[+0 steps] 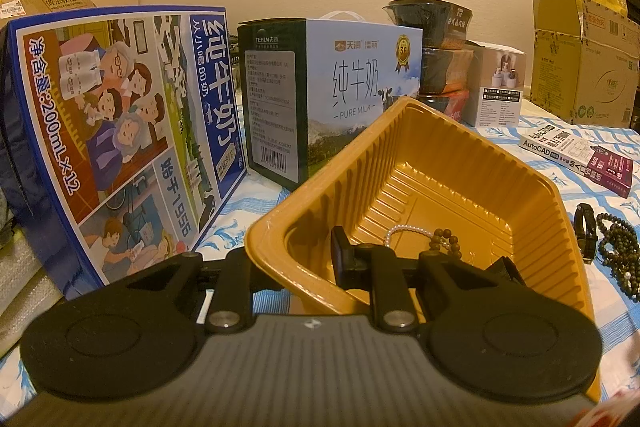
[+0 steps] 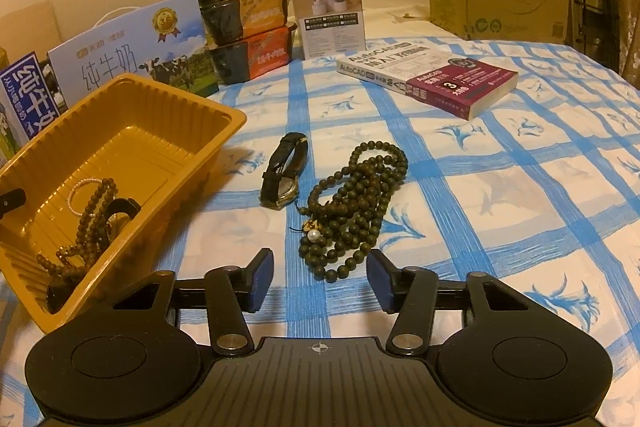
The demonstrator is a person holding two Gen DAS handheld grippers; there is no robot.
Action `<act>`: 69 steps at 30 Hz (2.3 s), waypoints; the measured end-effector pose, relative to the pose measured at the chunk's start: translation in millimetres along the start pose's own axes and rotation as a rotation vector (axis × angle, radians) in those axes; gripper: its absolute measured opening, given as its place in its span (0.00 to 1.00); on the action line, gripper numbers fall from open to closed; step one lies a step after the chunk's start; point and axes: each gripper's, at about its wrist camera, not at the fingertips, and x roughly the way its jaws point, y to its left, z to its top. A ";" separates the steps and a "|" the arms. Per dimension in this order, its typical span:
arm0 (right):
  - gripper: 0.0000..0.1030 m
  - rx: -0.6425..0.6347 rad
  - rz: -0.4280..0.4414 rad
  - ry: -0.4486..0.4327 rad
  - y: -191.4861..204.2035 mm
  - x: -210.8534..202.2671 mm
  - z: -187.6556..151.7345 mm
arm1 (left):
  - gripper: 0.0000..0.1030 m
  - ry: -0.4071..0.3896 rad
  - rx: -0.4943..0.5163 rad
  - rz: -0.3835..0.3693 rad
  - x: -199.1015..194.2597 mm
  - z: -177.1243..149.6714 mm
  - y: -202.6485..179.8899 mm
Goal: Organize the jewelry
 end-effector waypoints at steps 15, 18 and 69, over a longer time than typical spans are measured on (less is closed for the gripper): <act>0.32 -0.093 0.018 0.000 9.3 21.3 8.3 | 0.18 0.002 -0.002 -0.001 0.3 -0.2 0.3; 0.29 -0.122 0.015 0.007 13.0 30.3 10.2 | 0.18 0.002 -0.002 -0.001 0.3 -0.2 0.3; 0.08 -0.078 0.434 0.009 151.9 30.0 24.6 | 0.19 -0.001 0.015 -0.011 -0.5 1.5 -0.4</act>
